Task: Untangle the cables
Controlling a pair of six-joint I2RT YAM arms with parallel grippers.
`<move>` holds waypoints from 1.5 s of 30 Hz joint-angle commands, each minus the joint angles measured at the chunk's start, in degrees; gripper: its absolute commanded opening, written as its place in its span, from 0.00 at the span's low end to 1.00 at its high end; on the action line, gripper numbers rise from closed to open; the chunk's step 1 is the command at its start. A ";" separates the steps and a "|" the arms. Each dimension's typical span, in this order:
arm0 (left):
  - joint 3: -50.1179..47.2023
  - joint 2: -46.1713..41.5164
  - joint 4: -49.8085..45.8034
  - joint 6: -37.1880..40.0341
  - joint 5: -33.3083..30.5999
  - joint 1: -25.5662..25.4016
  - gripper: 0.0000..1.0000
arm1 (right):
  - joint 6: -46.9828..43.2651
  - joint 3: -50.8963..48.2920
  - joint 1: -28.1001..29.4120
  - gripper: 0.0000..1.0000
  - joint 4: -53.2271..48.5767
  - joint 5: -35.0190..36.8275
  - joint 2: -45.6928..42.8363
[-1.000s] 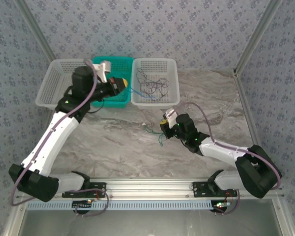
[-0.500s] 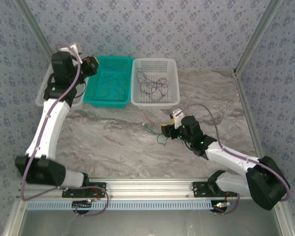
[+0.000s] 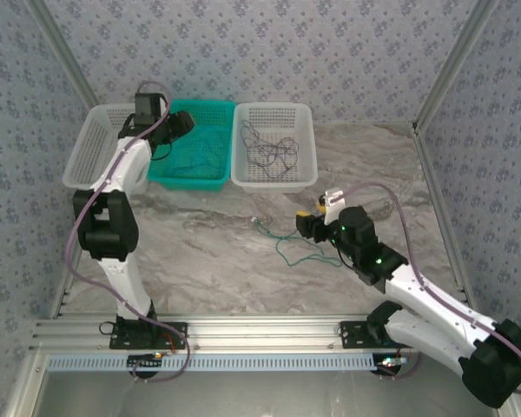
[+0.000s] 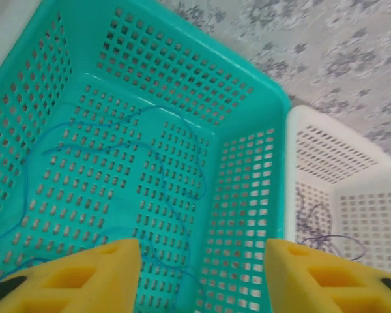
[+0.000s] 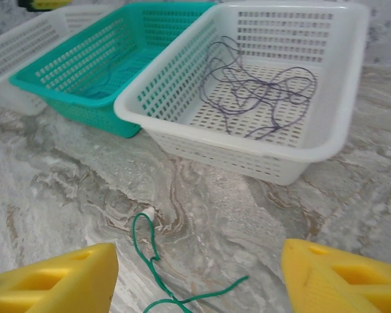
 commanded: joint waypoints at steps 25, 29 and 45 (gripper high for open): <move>-33.70 -42.69 -1.50 8.01 -9.06 -30.62 0.67 | -4.28 6.92 -0.07 0.35 -5.11 -5.24 37.91; -33.51 -42.21 -2.61 8.54 -8.91 -30.57 0.67 | -5.06 6.95 0.40 0.07 -4.30 -5.98 37.96; -33.65 -37.19 9.46 3.79 7.41 -30.63 0.71 | -10.05 4.08 0.70 0.00 -3.15 -5.72 11.53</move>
